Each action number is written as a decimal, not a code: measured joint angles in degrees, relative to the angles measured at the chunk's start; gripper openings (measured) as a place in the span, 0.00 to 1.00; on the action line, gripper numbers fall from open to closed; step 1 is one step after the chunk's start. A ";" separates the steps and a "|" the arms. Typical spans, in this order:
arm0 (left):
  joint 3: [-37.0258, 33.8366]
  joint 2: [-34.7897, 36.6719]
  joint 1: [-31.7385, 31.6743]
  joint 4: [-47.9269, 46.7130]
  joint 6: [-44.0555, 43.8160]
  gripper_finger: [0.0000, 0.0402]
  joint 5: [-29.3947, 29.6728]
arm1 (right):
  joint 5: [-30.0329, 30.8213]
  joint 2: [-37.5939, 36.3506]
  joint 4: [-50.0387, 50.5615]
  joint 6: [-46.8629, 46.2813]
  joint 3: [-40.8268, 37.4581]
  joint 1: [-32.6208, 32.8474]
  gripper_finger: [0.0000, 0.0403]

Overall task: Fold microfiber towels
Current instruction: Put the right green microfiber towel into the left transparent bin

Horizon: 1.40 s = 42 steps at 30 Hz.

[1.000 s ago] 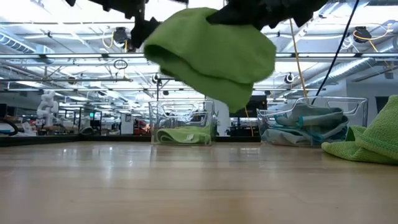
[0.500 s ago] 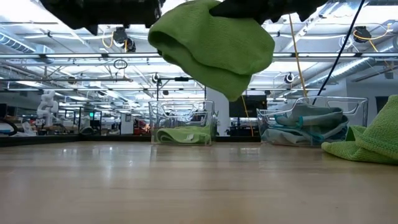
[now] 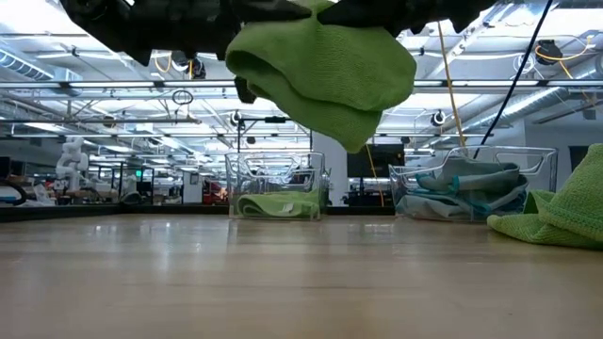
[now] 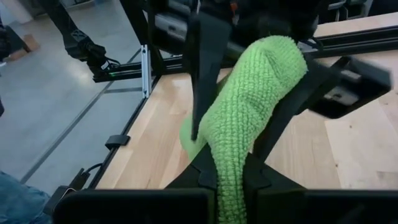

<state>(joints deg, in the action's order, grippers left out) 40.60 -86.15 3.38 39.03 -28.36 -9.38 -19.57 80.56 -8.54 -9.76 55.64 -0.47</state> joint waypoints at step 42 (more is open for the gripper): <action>68.52 -15.06 -31.40 -112.00 49.75 0.00 -13.16 | 12.07 -14.72 24.96 -25.71 -0.02 1.02 0.43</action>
<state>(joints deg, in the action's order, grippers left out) 109.12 -101.21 -28.02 -72.97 21.39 -22.54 -7.51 65.84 16.42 -35.47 55.61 0.55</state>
